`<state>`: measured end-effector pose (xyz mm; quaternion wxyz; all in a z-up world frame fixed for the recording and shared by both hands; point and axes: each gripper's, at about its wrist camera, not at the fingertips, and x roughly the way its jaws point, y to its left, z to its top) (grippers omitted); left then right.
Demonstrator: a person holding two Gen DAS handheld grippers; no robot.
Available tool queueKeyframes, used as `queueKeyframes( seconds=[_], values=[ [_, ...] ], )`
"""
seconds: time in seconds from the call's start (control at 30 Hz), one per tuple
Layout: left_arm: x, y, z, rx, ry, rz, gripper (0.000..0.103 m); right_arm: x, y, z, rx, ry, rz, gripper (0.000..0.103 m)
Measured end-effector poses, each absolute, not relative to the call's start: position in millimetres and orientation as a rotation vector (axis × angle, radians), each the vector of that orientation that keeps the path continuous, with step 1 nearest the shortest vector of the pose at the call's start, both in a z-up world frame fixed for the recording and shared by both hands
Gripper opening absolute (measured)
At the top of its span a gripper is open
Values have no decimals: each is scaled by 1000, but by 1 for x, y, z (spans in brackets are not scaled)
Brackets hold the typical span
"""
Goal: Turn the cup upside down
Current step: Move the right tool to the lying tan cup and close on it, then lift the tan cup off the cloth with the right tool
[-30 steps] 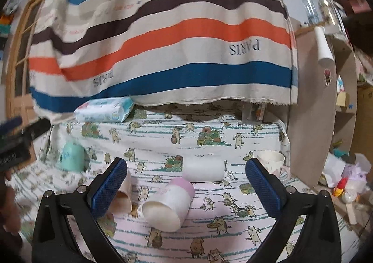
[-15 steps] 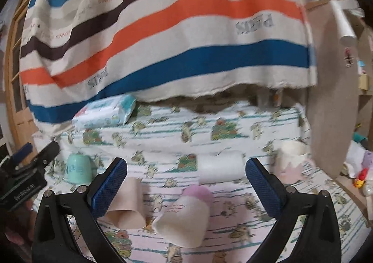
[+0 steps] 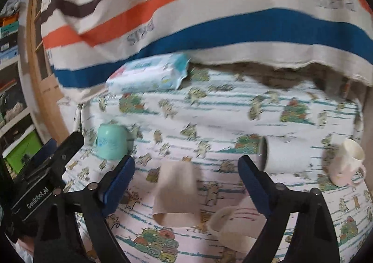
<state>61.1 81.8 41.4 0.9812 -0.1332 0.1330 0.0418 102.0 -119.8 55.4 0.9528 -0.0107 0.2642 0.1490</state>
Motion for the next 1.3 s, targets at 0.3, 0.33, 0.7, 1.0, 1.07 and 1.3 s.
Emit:
queueKeyframes(
  seconds=[0.3,0.33,0.7,1.0,1.07,1.3],
  values=[
    [73,95,27,-344,350,66,103,146,-97,14,-61,682,289,89],
    [74,96,26,-352,357,66,103,151,-95,9,-68,706,285,89],
    [94,104,7,-361,494,152,103,184,-78,-36,-118,876,309,89],
    [93,97,7,-324,503,163,103,191,-80,-50,-80,942,303,70],
    [90,96,6,-322,505,171,103,185,-84,-43,-70,915,292,70],
    [75,83,16,-277,475,107,103,146,-99,-3,-43,808,294,70]
  ],
)
